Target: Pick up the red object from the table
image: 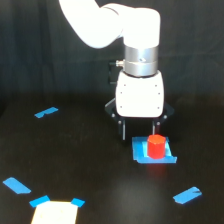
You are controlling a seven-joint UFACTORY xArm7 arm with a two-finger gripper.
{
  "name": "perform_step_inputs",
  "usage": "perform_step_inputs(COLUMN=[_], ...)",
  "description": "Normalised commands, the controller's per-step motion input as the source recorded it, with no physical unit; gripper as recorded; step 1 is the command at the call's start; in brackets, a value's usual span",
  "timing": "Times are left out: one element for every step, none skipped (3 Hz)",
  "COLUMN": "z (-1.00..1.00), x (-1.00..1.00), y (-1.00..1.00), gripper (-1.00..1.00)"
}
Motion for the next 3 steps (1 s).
perform_step_inputs(z=[-0.39,-0.35,0.58], x=[0.81,0.7,0.22], y=[0.09,-0.12,-0.3], gripper=[-0.7,-0.93,-0.97])
